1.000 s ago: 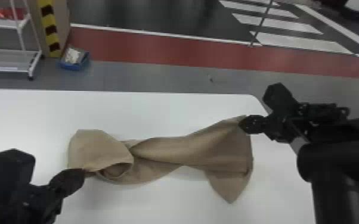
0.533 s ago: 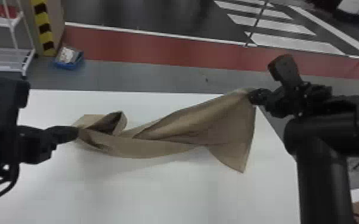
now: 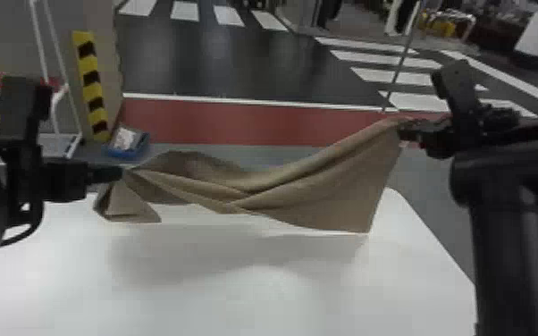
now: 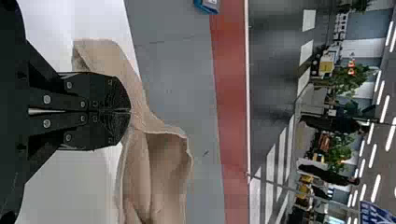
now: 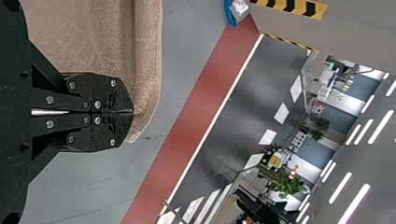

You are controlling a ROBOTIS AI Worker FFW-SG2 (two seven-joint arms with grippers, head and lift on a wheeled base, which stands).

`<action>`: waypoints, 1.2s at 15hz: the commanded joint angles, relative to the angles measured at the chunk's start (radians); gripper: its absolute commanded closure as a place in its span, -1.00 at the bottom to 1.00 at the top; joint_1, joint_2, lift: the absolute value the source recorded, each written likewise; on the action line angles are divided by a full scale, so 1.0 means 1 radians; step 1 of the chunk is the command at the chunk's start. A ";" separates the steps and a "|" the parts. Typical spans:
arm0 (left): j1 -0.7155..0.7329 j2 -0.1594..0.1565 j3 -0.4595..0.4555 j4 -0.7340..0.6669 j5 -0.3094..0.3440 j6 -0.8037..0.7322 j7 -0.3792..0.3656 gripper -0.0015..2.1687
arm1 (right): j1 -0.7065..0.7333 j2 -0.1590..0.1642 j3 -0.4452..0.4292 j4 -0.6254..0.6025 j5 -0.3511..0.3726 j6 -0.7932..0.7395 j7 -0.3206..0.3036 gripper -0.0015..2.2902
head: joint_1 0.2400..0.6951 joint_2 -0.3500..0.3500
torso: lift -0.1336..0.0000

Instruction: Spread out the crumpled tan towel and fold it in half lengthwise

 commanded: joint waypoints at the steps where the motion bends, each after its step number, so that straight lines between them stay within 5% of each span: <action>1: 0.091 -0.003 0.026 -0.104 0.009 0.008 -0.016 0.16 | 0.045 -0.031 -0.030 -0.065 -0.099 0.000 0.009 0.50 | 0.12 -0.63 | -0.87; 4: 0.359 -0.003 0.074 -0.276 0.023 -0.056 -0.055 0.16 | 0.320 -0.062 -0.084 -0.324 -0.193 0.034 0.038 0.50 | 0.18 -0.63 | -0.87; 8: 0.565 -0.003 0.095 -0.329 0.050 -0.246 -0.066 0.16 | 0.501 -0.037 -0.156 -0.422 -0.254 0.031 0.044 0.50 | 0.87 -0.69 | -0.87; 15: 0.599 -0.003 0.214 -0.435 0.092 -0.228 -0.108 0.16 | 0.262 -0.054 -0.187 -0.387 -0.294 0.377 0.052 0.50 | 0.98 -0.75 | -0.87; 18: 0.600 -0.003 0.224 -0.423 0.095 -0.231 -0.108 0.16 | 0.203 -0.049 -0.073 -0.214 -0.153 0.304 0.024 0.50 | 0.83 -0.70 | -0.87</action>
